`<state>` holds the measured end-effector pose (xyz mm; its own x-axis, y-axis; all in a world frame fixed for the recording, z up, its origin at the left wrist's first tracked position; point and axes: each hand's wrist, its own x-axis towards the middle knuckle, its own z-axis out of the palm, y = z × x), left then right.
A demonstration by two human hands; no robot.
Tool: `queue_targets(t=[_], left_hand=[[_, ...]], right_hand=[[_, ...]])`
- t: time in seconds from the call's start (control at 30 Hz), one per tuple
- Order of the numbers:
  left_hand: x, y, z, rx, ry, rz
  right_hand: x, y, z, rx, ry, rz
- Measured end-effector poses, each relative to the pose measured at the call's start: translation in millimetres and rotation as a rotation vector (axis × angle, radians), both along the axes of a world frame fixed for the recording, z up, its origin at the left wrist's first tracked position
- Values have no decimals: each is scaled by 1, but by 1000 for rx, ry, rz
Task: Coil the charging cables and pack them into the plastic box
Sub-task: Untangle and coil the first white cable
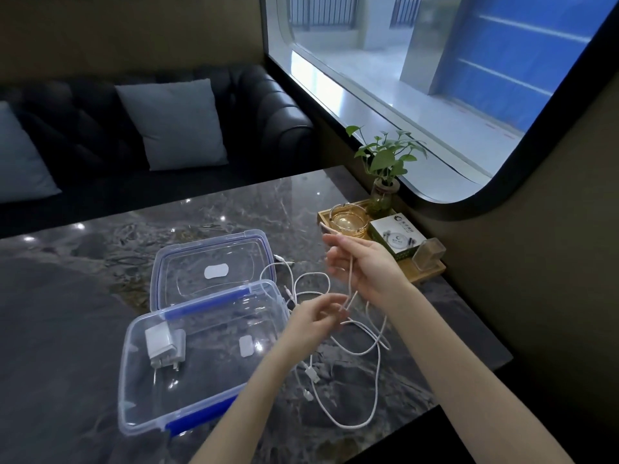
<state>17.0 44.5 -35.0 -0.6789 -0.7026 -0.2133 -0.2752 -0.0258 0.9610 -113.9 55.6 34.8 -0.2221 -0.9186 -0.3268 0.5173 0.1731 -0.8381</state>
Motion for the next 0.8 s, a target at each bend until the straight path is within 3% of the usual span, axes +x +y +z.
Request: queue_targets(t=[0.17, 0.27, 0.37, 0.47, 0.57, 0.6, 0.67, 0.73, 0.8], left_hand=[[1, -3, -2, -253, -119, 109], [3, -6, 11, -390, -275, -74], [3, -2, 24, -356, -299, -223], [-3, 8, 39, -184, -184, -233], [-7, 14, 53, -91, -56, -273], [-6, 16, 60, -73, -8, -276], [-3, 16, 73, 29, 142, -222], [0, 12, 84, 178, 321, -133], [1, 5, 91, 351, 545, -40]], right_hand=[[-14, -3, 9, 11, 190, 61], [-22, -2, 5, 2, 144, 68], [-17, -2, 2, 15, 26, 78], [-9, -3, -4, 48, 129, 69], [-8, -3, -9, 125, 669, -28], [-8, -4, -12, 133, 765, -71], [-5, -4, -17, 149, 698, -114], [4, -4, -22, 111, 474, -80], [11, -2, -26, 23, 424, -14]])
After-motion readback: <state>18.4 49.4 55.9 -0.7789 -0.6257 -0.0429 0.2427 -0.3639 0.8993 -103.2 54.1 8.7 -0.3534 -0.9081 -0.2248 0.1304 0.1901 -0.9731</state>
